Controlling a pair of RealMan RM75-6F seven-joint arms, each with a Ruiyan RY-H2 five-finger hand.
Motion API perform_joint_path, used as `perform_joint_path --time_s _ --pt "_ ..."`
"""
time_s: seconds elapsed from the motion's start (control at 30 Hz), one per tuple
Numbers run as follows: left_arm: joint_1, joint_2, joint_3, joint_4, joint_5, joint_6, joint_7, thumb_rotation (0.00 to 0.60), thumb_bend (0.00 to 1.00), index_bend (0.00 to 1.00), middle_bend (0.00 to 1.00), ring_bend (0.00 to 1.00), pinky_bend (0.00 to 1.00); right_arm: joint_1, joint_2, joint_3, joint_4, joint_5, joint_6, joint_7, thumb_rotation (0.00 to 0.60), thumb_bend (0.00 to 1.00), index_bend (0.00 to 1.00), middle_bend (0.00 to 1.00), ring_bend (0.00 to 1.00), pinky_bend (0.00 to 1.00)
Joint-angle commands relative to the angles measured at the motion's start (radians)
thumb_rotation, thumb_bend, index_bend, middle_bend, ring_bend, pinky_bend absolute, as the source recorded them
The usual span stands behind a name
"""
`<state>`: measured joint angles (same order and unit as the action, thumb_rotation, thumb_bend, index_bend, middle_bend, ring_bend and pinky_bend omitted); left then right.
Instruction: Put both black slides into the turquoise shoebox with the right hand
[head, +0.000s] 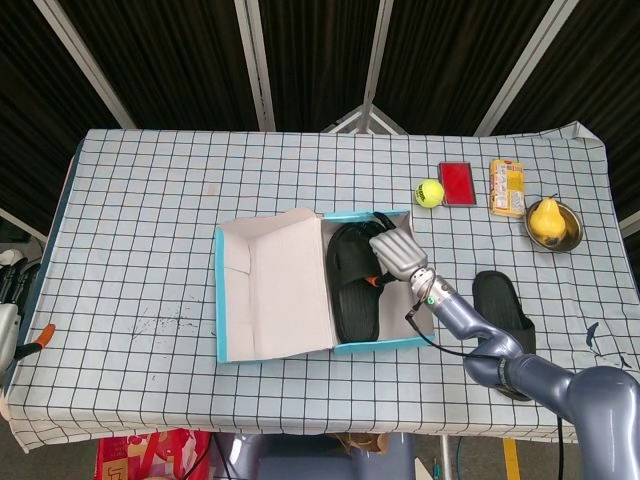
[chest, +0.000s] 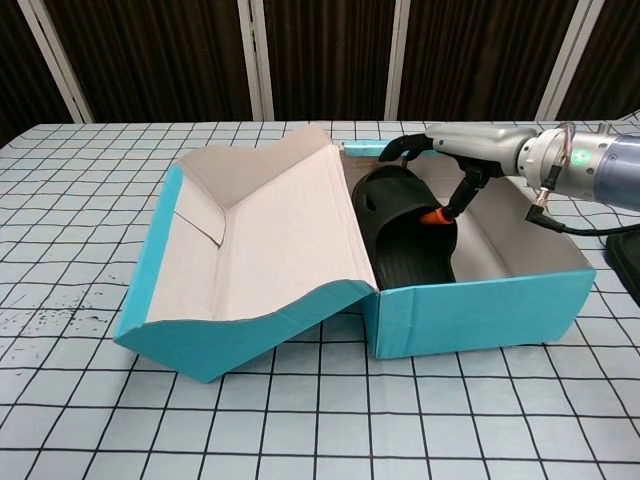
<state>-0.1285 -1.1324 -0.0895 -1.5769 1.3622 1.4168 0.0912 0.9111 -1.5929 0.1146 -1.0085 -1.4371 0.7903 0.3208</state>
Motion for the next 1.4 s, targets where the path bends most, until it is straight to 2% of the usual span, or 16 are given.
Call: perform_joint_path --time_s 0.03,0.33,0.47,0.83,1.0,1.13,1.27,1.4 --pt "0.0 0.001 0.001 -0.001 0.001 0.0 0.0 0.6 0.35 0.0 0.0 0.0 0.0 0.003 0.025 0.011 -0.035 0.024 -0.019 -0.05 0.6 0.26 0.14 0.11 0.12 0.0" --pt "0.001 0.002 0.0 -0.001 0.001 0.001 -0.004 0.6 0.35 0.0 0.0 0.0 0.0 0.001 0.082 0.024 -0.128 0.079 -0.052 -0.17 0.6 0.26 0.11 0.08 0.09 0.0" --pt "0.001 0.003 0.0 -0.001 0.002 0.001 -0.005 0.6 0.35 0.0 0.0 0.0 0.0 0.001 0.11 0.03 -0.176 0.11 -0.069 -0.222 0.6 0.23 0.08 0.07 0.08 0.0" --pt "0.003 0.006 0.0 -0.003 0.005 0.005 -0.011 0.6 0.35 0.0 0.0 0.0 0.0 0.003 0.177 0.037 -0.274 0.196 -0.094 -0.379 0.6 0.23 0.08 0.06 0.06 0.0" --pt "0.004 0.009 0.0 -0.003 0.008 0.009 -0.019 0.6 0.35 0.0 0.0 0.0 0.0 0.002 0.245 0.027 -0.343 0.248 -0.103 -0.486 0.6 0.23 0.08 0.06 0.06 0.0" --pt "0.006 0.012 0.0 -0.004 0.011 0.01 -0.029 0.6 0.35 0.0 0.0 0.0 0.0 -0.016 0.326 0.029 -0.442 0.306 -0.081 -0.542 0.6 0.23 0.08 0.06 0.06 0.0" --pt "0.011 0.017 0.002 -0.008 0.019 0.021 -0.038 0.6 0.35 0.0 0.0 0.0 0.0 -0.044 0.405 0.046 -0.54 0.35 -0.05 -0.526 0.6 0.23 0.08 0.06 0.08 0.0" --pt "0.013 0.02 0.002 -0.009 0.022 0.024 -0.044 0.6 0.35 0.0 0.0 0.0 0.0 -0.093 0.485 0.081 -0.624 0.355 -0.012 -0.415 0.6 0.26 0.08 0.07 0.11 0.0"
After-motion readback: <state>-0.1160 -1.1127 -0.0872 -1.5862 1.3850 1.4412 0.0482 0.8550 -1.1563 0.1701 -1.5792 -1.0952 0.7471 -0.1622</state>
